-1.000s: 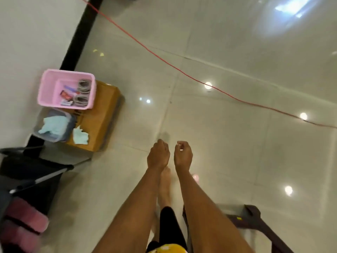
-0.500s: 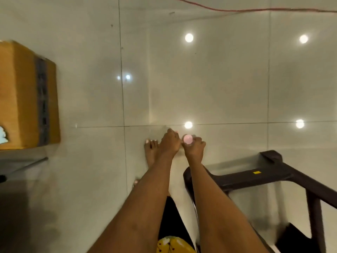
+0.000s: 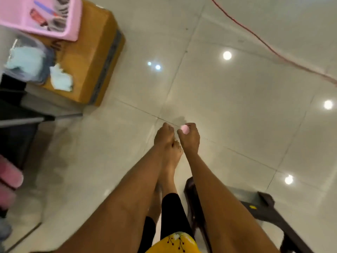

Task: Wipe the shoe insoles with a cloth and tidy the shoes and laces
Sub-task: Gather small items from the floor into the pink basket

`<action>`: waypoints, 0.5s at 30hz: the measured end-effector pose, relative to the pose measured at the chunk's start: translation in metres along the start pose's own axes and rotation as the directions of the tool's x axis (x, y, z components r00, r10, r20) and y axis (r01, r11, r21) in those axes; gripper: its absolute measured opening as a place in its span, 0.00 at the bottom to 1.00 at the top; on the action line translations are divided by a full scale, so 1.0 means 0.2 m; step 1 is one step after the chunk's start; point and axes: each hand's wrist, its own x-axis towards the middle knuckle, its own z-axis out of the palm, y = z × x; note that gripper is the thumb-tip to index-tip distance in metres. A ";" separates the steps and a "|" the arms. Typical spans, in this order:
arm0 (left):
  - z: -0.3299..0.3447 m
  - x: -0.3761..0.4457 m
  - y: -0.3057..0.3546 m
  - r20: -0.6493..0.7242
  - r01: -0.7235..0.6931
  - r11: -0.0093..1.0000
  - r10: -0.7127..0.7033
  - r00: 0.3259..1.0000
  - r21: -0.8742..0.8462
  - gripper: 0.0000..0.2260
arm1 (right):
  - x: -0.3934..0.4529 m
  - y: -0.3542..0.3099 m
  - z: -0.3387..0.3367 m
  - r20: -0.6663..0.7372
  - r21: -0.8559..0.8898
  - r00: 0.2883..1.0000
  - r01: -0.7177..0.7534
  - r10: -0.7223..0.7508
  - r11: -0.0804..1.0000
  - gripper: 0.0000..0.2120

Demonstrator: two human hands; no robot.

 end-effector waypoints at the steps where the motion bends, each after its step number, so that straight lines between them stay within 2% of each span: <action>1: -0.10 -0.02 -0.01 -0.021 0.008 1.000 -0.009 1.000 -0.015 0.10 | -0.04 -0.10 0.01 0.069 -0.071 0.996 0.069 -0.064 0.995 0.18; 4: -0.34 -0.09 -0.06 -0.077 0.040 0.994 -0.048 0.996 -0.102 0.12 | -0.15 -0.33 0.06 0.260 -0.294 0.943 0.282 -0.208 0.913 0.18; 7: -0.55 -0.15 -0.19 -0.147 0.075 0.974 -0.108 0.983 -0.214 0.12 | -0.24 -0.52 0.18 0.423 -0.428 0.876 0.420 -0.233 0.800 0.16; 11: -0.80 -0.21 -0.39 -0.199 0.139 0.903 -0.236 0.951 -0.407 0.13 | -0.42 -0.74 0.42 0.551 -0.483 0.795 0.551 -0.253 0.680 0.17; 15: -0.98 -0.26 -0.66 -0.206 0.167 0.790 -0.347 0.915 -0.590 0.13 | -0.65 -0.85 0.70 0.700 -0.496 0.669 0.708 -0.251 0.503 0.13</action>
